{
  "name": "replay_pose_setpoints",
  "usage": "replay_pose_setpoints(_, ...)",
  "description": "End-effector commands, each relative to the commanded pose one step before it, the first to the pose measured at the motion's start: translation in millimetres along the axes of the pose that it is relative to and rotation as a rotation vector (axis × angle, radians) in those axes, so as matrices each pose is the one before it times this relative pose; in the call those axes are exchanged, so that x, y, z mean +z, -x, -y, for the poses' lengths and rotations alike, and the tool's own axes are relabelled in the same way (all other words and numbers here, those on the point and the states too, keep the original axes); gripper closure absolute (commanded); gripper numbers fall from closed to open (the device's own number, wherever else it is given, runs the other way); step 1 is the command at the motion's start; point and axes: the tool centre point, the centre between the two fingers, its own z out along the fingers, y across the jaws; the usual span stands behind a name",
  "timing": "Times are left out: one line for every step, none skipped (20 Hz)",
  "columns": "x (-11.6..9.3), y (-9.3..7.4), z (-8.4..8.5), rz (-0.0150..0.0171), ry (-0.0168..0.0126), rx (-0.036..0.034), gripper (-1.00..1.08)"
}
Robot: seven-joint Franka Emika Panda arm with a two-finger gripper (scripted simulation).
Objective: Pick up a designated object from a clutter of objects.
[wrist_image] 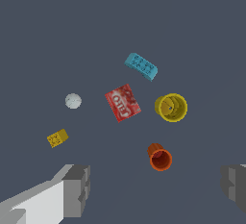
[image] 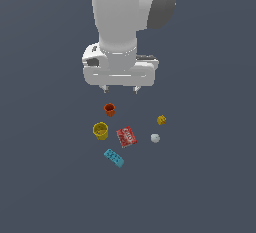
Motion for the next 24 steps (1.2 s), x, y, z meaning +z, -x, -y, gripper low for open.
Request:
replay_pose_setpoints(0.0, 0.0, -0.01, 0.0, 0.0, 0.0, -0.92)
replay_pose_setpoints(-0.14, 0.07, 0.34, 0.00007, 0.00019, -0.00066, -0.92)
replay_pose_setpoints(-0.35, 0.18, 1.37, 0.00031, 0.00069, -0.00257, -0.92)
replay_pose_setpoints(-0.59, 0.3, 2.07, 0.00047, 0.00105, -0.00392, -0.92)
replay_pose_setpoints(-0.8, 0.42, 2.85, 0.00064, 0.00147, -0.00542, -0.92)
replay_pose_setpoints(-1.0, 0.53, 3.67, 0.00081, 0.00191, -0.00697, -0.92)
replay_pose_setpoints(-1.17, 0.63, 4.37, 0.00094, 0.00231, -0.00834, -0.92)
replay_pose_setpoints(-1.03, 0.58, 4.12, 0.00085, 0.0022, -0.00788, -0.92)
replay_pose_setpoints(-0.75, 0.44, 3.27, 0.00064, 0.00177, -0.00628, -0.92)
replay_pose_setpoints(-0.48, 0.3, 2.42, 0.00045, 0.00132, -0.00468, -0.92)
replay_pose_setpoints(-0.23, 0.17, 1.56, 0.00026, 0.00085, -0.00304, -0.92)
replay_pose_setpoints(-0.01, 0.05, 0.76, 0.0001, 0.00041, -0.00149, -0.92)
replay_pose_setpoints(0.16, -0.07, 0.02, 0.0, 0.0, 0.0, -0.92)
replay_pose_setpoints(0.0, -0.05, -1.15, -0.00019, -0.00062, 0.0022, -0.92)
replay_pose_setpoints(-0.38, 0.05, -0.85, -0.00001, -0.00045, 0.00177, -0.92)
replay_pose_setpoints(-0.39, 0.08, -0.28, 0.00005, -0.00015, 0.00067, -0.92)
replay_pose_setpoints(0.11, -0.01, -0.06, 0.0, 0.0, 0.0, -0.92)
replay_pose_setpoints(0.62, -0.13, 0.86, -0.00008, 0.00042, -0.00178, -0.92)
replay_pose_setpoints(1.12, -0.24, 0.86, -0.00016, 0.00045, -0.00202, -0.92)
replay_pose_setpoints(1.61, -0.35, 1.18, -0.00024, 0.0006, -0.00277, -0.92)
replay_pose_setpoints(2.1, -0.45, 1.5, -0.00033, 0.00075, -0.00353, -0.92)
replay_pose_setpoints(2.59, -0.54, 1.81, -0.00041, 0.00089, -0.00428, -0.92)
replay_pose_setpoints(3.08, -0.62, 2.16, -0.0005, 0.00102, -0.00509, -0.92)
replay_pose_setpoints(3.55, -0.69, 2.5, -0.00058, 0.00114, -0.00588, -0.92)
